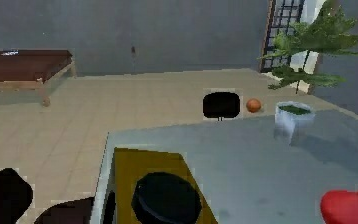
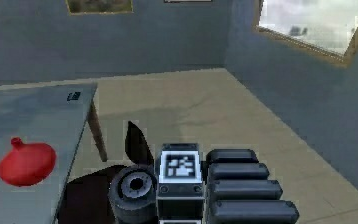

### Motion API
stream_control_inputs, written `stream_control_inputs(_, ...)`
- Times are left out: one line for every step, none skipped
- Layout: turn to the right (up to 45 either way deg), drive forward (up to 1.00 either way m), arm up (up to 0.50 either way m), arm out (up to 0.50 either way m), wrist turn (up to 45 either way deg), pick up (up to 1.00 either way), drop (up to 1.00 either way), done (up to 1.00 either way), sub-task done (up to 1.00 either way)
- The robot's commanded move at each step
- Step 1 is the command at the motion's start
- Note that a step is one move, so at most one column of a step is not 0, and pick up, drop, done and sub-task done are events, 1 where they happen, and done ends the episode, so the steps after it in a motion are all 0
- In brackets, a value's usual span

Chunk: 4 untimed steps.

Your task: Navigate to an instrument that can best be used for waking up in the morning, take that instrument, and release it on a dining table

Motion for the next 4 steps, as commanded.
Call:
stream_control_inputs(24.0, 0.0, 0.0, 0.0, 0.0, 0.0, 0.0, 0.0, 0.0)
stream_control_inputs(-45.0, 0.0, 0.0, 0.0, 0.0, 0.0, 0.0, 0.0, 0.0)
stream_control_inputs(-45.0, 0.0, 0.0, 0.0, 0.0, 0.0, 0.0, 0.0, 0.0)
stream_control_inputs(-12.0, 0.0, 0.0, 0.0, 0.0, 0.0, 0.0, 0.0, 0.0)
